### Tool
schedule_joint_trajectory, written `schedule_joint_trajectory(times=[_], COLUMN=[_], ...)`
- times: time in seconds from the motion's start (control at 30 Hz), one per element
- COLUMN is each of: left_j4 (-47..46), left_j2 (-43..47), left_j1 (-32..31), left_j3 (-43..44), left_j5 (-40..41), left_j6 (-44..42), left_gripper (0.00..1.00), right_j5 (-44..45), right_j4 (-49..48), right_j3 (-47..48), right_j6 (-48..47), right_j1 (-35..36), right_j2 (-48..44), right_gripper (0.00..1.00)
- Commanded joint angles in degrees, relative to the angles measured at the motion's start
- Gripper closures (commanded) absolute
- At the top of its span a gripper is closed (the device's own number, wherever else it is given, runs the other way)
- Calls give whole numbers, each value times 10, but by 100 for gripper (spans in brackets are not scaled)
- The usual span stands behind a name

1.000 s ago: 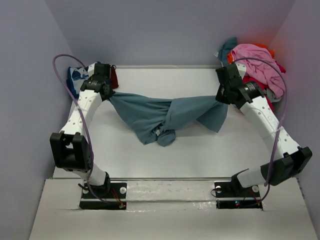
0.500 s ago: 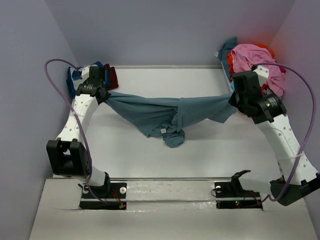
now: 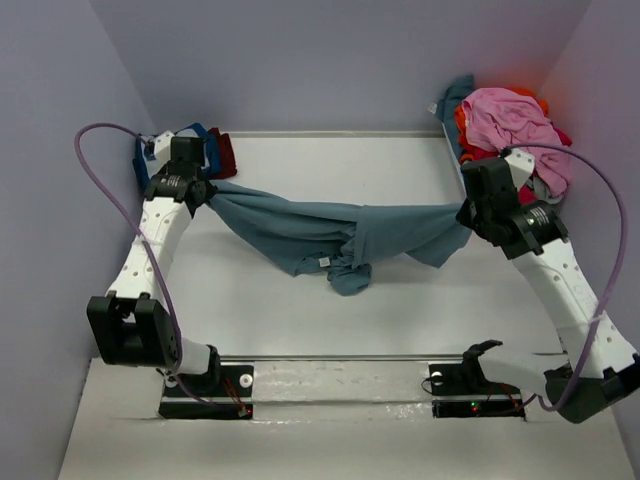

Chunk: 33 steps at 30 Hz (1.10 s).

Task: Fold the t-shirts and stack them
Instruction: Flatten out the tshirt

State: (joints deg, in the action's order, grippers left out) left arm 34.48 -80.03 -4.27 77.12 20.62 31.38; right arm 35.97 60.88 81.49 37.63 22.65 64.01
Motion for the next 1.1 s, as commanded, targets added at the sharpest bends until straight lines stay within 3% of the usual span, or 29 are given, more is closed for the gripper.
schedule_joint_trajectory(times=[0.0, 0.03, 0.07, 0.1, 0.23, 0.37, 0.5, 0.63, 0.8, 1.07], left_j4=[-15, -18, -25, -28, -39, -41, 9, 25, 40, 42], left_j2=[-43, -45, -45, -45, -42, -58, -106, -126, -122, -22], left_j1=[13, 13, 13, 13, -10, -84, -183, -242, -276, -287], left_j3=[-6, -3, 1, 4, 27, 46, 74, 61, 1, -143], left_j5=[-6, -12, -15, -16, -17, -54, -38, -58, -66, -73], left_j6=[-3, -5, -13, -16, -38, -83, -98, -69, -47, -12], left_gripper=[48, 32, 8, 1, 1, 1, 1, 1, 1, 1], right_j5=[-15, -23, -30, -35, -34, -38, -67, -98, -121, -196], right_j4=[-1, 1, -3, -8, -21, -24, -45, -46, -89, -124], right_j3=[-13, -10, -6, -7, -5, -7, -10, 15, 60, 163], right_j6=[3, 3, -3, -7, -18, -16, -30, -41, -73, -111], right_j1=[-4, -4, -4, -4, -4, -4, -4, -4, -4, -4], right_j2=[41, 46, 49, 52, 59, 74, 90, 149, 218, 375], right_gripper=[84, 82, 77, 77, 81, 89, 86, 84, 84, 84])
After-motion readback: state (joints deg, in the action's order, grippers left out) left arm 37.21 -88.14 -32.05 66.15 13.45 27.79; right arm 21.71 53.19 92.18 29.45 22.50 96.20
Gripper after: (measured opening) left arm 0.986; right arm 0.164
